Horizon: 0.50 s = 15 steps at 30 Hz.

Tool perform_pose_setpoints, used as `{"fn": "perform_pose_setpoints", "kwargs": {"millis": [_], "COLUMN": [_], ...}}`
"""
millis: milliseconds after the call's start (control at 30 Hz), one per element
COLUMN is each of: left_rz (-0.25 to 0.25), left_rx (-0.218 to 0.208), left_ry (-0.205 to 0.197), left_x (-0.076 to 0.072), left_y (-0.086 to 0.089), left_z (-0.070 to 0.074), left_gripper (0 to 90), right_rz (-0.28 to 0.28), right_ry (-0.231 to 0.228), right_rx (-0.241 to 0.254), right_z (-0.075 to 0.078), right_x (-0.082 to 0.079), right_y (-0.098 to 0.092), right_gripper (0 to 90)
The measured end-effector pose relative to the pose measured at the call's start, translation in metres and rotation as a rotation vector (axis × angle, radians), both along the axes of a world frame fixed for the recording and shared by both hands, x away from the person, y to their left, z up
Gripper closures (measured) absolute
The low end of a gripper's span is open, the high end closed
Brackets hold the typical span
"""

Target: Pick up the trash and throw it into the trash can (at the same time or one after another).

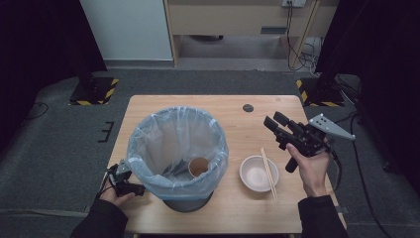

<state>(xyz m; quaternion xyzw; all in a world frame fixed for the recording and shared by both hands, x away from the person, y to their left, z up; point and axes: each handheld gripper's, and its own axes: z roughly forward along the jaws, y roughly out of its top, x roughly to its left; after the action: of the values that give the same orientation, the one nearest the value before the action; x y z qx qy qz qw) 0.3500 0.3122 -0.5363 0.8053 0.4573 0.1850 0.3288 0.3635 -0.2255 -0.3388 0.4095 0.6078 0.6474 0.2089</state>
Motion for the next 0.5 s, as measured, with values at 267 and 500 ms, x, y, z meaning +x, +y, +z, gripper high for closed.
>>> {"fn": "perform_pose_setpoints", "kwargs": {"millis": [267, 500], "left_rz": [0.000, 0.000], "left_rx": [0.000, 0.000], "left_ry": [0.000, 0.000], "left_x": [0.000, 0.000], "left_y": [0.000, 0.000], "left_z": [0.000, 0.000], "left_gripper": [0.0, 0.0], "right_rz": [-0.066, -0.086], "right_ry": [0.153, 0.296], "right_rx": [-0.117, -0.228], "right_z": [-0.067, -0.108], "right_x": [0.009, 0.015], "right_y": [-0.024, -0.026], "right_gripper": [49.0, 47.1]}}
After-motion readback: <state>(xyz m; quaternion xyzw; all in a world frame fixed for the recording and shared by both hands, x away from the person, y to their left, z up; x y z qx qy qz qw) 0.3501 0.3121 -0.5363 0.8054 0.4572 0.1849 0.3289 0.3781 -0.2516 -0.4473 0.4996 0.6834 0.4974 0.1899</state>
